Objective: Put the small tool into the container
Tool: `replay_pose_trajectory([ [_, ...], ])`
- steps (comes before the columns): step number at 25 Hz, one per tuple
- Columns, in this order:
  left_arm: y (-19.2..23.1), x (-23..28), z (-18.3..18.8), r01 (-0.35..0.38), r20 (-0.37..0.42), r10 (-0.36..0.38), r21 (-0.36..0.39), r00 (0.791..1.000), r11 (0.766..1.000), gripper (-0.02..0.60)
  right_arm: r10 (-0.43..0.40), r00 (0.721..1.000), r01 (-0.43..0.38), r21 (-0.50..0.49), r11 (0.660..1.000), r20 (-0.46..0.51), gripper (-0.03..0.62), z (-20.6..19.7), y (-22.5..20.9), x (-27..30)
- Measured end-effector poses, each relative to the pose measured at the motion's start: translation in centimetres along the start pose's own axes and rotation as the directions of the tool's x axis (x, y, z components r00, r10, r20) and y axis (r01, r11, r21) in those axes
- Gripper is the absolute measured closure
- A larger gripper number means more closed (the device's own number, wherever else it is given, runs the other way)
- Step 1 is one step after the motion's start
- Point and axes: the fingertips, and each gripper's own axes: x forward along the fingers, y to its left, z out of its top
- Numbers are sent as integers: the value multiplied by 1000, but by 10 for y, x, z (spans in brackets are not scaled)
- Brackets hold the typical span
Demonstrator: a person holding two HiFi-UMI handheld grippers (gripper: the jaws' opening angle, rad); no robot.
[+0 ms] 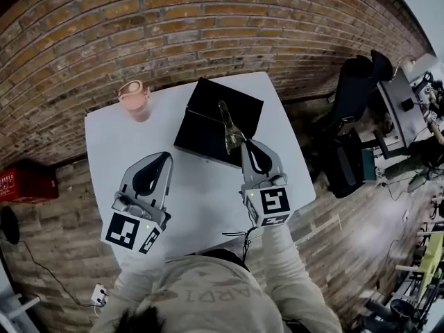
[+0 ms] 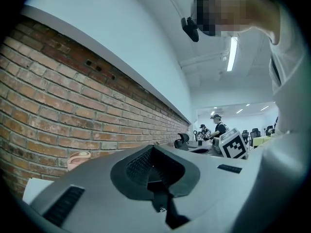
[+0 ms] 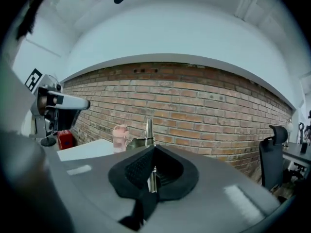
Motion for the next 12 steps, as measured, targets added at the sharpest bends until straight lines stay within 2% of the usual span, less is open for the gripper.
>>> replay_pose_trajectory([
  [12, 25, -2, -16, -31, -19, 31, -31, 999, 999, 577, 80, 980, -111, -171, 979, -183, 585, -48, 18, 46],
])
